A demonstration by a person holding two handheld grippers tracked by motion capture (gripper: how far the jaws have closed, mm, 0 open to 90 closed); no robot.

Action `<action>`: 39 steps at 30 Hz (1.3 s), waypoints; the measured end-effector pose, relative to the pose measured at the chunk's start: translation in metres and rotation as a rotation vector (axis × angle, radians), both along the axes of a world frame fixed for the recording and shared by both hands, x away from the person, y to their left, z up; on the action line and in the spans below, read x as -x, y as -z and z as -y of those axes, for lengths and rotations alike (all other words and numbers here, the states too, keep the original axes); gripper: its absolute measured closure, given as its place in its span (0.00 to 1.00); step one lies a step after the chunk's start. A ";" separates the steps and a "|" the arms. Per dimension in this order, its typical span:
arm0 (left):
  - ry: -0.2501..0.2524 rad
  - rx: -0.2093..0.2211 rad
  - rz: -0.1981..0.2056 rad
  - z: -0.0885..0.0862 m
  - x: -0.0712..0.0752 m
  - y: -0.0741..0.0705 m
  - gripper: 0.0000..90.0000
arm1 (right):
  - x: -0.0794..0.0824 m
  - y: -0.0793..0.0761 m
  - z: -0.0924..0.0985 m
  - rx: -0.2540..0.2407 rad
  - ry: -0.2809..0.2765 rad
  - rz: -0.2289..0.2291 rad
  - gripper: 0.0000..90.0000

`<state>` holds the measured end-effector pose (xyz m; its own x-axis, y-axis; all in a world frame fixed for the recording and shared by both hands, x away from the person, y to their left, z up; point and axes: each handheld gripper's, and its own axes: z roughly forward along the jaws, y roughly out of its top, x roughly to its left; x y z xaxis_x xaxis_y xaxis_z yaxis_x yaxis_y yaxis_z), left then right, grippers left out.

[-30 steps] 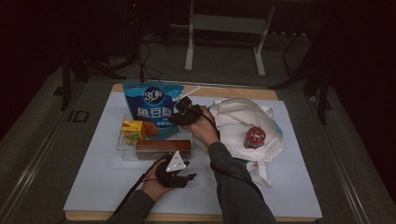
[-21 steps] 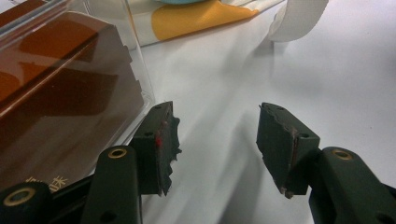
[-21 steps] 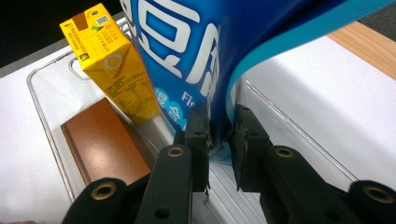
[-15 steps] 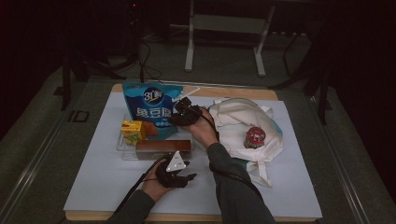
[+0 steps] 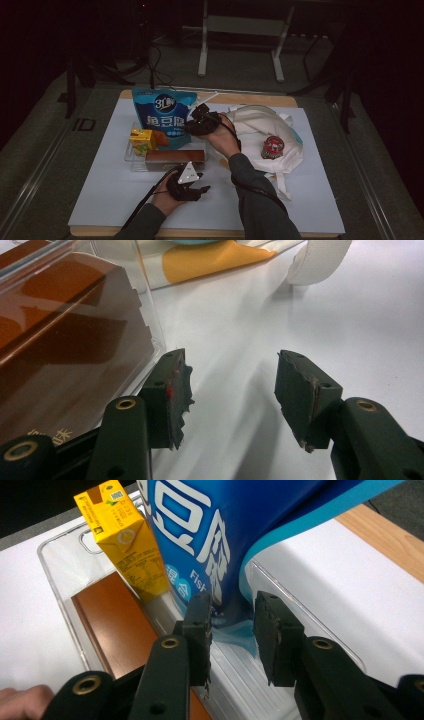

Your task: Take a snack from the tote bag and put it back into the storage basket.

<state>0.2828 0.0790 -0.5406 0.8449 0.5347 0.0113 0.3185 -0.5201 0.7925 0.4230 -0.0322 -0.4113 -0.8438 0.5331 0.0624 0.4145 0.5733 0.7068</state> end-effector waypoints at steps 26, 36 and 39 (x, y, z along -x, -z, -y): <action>-0.007 0.007 0.002 -0.001 0.000 0.000 0.52 | 0.019 -0.018 0.044 0.110 0.002 0.053 0.74; -0.005 0.003 0.005 -0.001 0.001 0.000 0.52 | 0.023 -0.021 0.068 0.137 0.020 0.062 0.74; -0.004 0.001 0.006 -0.001 0.001 0.000 0.52 | 0.024 -0.022 0.076 0.142 0.029 0.061 0.74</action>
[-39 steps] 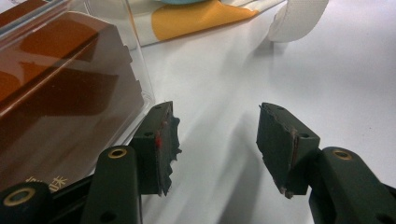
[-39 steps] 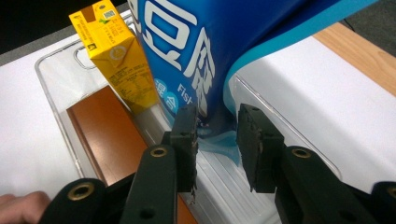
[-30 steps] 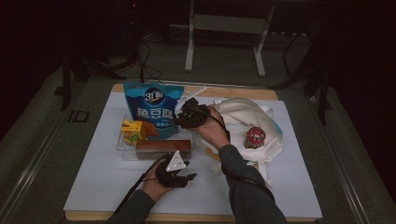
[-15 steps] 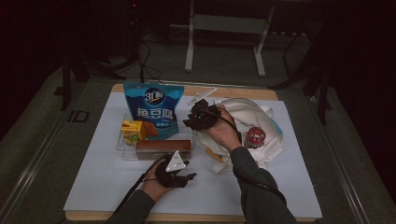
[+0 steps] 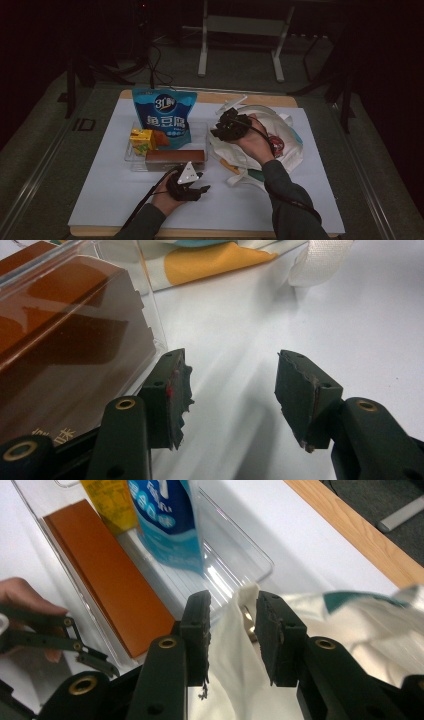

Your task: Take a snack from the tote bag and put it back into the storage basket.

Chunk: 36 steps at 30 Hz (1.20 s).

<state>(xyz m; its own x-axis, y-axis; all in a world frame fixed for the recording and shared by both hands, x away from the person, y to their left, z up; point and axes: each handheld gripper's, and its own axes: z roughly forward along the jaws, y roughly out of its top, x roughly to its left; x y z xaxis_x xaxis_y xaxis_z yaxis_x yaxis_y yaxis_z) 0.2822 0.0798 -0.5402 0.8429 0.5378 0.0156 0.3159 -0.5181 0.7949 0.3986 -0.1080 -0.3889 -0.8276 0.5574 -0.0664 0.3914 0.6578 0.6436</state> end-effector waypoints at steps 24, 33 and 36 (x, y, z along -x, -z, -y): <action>-0.001 -0.001 0.002 0.000 0.000 0.000 0.52 | 0.008 0.002 0.051 0.063 0.078 0.001 0.86; 0.000 0.000 0.001 0.000 0.000 0.000 0.52 | 0.008 0.007 0.067 0.103 0.099 -0.011 1.00; -0.001 0.001 0.000 0.000 0.000 0.000 0.52 | 0.008 0.009 0.072 0.112 0.109 -0.012 1.00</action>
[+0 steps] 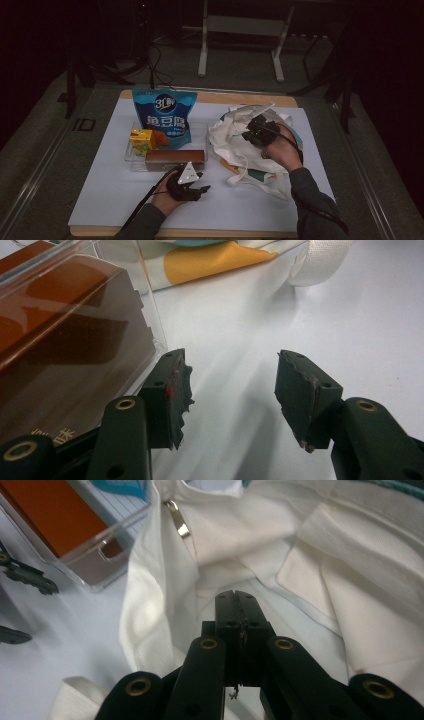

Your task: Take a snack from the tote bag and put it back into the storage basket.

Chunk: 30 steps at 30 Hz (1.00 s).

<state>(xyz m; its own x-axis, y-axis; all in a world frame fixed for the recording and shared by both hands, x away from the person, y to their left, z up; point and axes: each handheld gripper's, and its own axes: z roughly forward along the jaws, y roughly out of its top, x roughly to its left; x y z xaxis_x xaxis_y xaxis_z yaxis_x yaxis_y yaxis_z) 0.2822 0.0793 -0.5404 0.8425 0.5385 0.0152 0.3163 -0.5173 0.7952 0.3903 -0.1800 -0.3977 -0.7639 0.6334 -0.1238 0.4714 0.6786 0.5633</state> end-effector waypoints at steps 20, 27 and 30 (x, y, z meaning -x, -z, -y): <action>0.001 0.000 -0.005 0.000 0.000 0.000 0.52 | -0.012 0.015 0.034 0.086 0.089 -0.041 0.71; 0.001 0.000 -0.006 0.000 0.000 0.000 0.51 | -0.015 0.017 0.042 0.100 0.121 -0.059 0.60; 0.001 -0.001 -0.007 0.000 -0.001 0.000 0.51 | -0.017 0.018 0.046 0.100 0.136 -0.063 0.56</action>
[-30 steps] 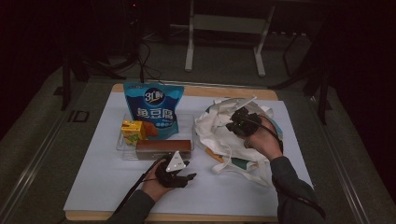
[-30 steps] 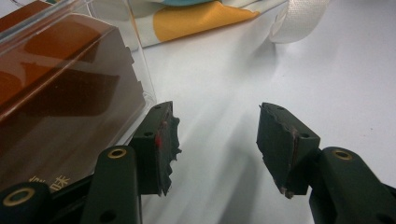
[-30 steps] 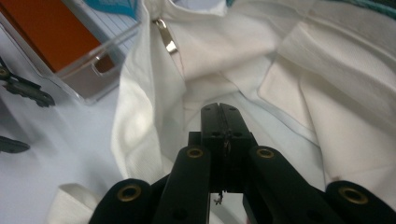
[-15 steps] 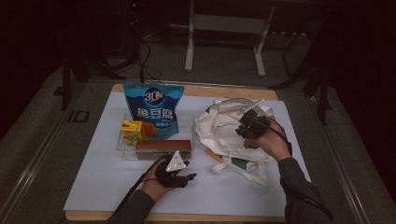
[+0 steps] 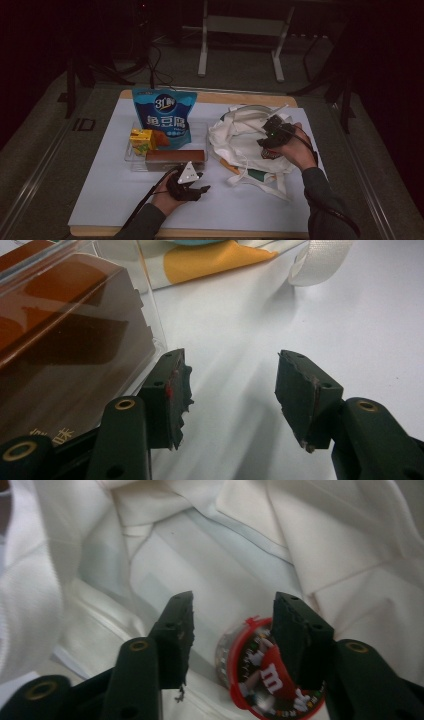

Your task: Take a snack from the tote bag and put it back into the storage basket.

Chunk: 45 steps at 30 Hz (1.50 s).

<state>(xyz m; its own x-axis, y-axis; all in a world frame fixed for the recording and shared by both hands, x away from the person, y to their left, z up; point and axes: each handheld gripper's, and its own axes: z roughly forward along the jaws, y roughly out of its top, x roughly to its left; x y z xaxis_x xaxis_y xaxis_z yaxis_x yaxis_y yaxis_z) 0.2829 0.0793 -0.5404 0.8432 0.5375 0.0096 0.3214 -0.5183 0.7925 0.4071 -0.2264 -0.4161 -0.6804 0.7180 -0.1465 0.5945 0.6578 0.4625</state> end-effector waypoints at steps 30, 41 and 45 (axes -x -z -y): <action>0.002 -0.004 -0.004 0.000 0.000 0.000 0.50 | -0.011 0.019 0.028 0.039 0.111 -0.063 0.30; 0.003 -0.004 -0.005 0.000 0.000 0.000 0.50 | -0.014 0.029 0.035 0.053 0.136 -0.103 0.27; 0.003 -0.004 -0.005 0.000 0.000 0.000 0.50 | -0.015 0.032 0.034 0.058 0.135 -0.113 0.27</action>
<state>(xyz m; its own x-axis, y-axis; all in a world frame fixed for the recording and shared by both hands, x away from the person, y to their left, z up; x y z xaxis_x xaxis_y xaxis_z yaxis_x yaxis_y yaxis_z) 0.2832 0.0789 -0.5405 0.8448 0.5350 0.0072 0.3241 -0.5223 0.7888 0.4222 -0.2601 -0.4482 -0.5927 0.7967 -0.1185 0.7252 0.5919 0.3518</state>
